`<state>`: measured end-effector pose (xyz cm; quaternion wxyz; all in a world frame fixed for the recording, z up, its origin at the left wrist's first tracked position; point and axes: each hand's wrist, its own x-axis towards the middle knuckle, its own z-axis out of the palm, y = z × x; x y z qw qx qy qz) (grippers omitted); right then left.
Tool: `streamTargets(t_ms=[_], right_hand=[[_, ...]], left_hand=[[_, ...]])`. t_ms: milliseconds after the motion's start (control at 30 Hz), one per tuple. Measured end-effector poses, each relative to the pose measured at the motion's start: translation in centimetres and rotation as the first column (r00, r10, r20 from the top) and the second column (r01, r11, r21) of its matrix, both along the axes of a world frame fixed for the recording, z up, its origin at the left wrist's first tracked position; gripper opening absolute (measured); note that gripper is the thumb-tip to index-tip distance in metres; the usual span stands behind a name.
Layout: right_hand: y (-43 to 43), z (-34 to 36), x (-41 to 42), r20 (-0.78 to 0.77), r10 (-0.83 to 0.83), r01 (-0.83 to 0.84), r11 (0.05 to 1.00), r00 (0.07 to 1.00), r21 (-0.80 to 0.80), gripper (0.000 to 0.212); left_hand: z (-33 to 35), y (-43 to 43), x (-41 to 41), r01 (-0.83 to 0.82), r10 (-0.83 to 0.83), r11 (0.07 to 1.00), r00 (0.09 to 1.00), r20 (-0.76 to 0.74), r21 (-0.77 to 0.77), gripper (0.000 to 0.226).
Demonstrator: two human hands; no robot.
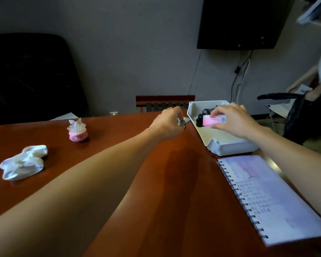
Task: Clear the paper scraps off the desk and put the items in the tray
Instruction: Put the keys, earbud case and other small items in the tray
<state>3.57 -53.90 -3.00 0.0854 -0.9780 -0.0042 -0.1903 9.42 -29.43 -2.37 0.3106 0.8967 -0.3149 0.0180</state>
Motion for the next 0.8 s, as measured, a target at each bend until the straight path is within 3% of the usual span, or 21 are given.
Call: streamTargets(t_ms=[167, 333, 500, 800], right_hand=[[-2.5, -1.0, 0.2, -0.057, -0.039, 0.037, 0.999, 0.998, -0.038, 0.029], [-4.5, -2.0, 0.6, -0.189, -0.024, 0.042, 0.995, 0.982, 0.09, 0.034], [-5.6, -2.6, 1.6, -0.215, -0.013, 0.041, 0.991, 0.976, 0.126, 0.03], [-7.0, -3.7, 3.5, -0.314, -0.056, 0.086, 0.993, 0.948, 0.082, 0.024]], left_hand=[[-0.7, -3.8, 0.6, 0.061, -0.061, 0.997, 0.998, -0.013, 0.037, 0.019], [-1.9, -6.8, 1.5, 0.092, -0.091, 0.995, 0.996, -0.008, 0.047, 0.021], [-2.8, -9.2, 2.6, 0.088, -0.088, 0.992, 0.996, -0.005, 0.091, 0.023], [-4.9, -11.4, 4.5, 0.043, -0.065, 0.983, 0.991, 0.116, 0.181, 0.021]])
